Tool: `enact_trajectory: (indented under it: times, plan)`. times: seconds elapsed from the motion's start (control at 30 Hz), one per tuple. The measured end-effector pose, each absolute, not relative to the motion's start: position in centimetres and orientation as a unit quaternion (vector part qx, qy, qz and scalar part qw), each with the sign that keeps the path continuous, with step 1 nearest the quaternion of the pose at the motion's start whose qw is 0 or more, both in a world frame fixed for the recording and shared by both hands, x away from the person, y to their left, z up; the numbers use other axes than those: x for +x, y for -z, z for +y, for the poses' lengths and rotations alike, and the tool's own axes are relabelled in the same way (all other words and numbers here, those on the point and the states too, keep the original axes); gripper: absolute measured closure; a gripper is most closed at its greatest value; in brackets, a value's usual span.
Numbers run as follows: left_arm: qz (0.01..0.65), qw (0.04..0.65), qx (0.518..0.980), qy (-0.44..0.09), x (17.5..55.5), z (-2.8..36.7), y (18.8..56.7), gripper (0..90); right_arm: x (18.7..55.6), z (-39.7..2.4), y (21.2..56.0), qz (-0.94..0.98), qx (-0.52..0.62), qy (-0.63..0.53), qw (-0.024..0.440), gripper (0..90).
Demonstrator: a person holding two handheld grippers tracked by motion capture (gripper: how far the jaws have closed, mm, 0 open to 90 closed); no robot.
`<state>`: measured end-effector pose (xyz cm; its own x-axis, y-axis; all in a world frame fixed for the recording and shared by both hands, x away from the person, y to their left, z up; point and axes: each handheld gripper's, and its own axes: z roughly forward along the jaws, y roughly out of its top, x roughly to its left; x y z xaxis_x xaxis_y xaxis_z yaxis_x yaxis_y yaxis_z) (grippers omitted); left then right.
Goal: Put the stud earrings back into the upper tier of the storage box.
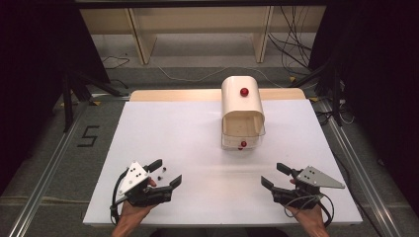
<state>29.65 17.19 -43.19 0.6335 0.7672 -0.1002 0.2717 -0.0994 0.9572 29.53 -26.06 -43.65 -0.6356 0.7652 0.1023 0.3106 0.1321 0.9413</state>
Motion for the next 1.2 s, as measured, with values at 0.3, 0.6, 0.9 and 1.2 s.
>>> enact_trajectory:
  times: [0.3, 0.6, 0.9, 1.2]
  plan:
    - [0.370, 0.560, 0.707, -0.224, 29.7, 17.3, 43.1, 15.5, 29.5, -26.0, 43.7, 0.722, 0.371, -0.545, 0.211, 26.7]
    - [0.393, 0.549, 0.699, -0.236, 30.4, 17.9, 42.5, 15.9, 29.5, -25.9, 43.6, 0.726, 0.367, -0.541, 0.213, 27.4]
    - [0.423, 0.505, 0.711, -0.244, 31.7, 18.2, 41.7, 15.8, 29.3, -26.1, 43.6, 0.725, 0.368, -0.542, 0.214, 27.5]
    - [0.454, 0.435, 0.749, -0.209, 33.6, 18.3, 42.0, 15.9, 29.2, -26.1, 43.6, 0.727, 0.368, -0.538, 0.214, 27.9]
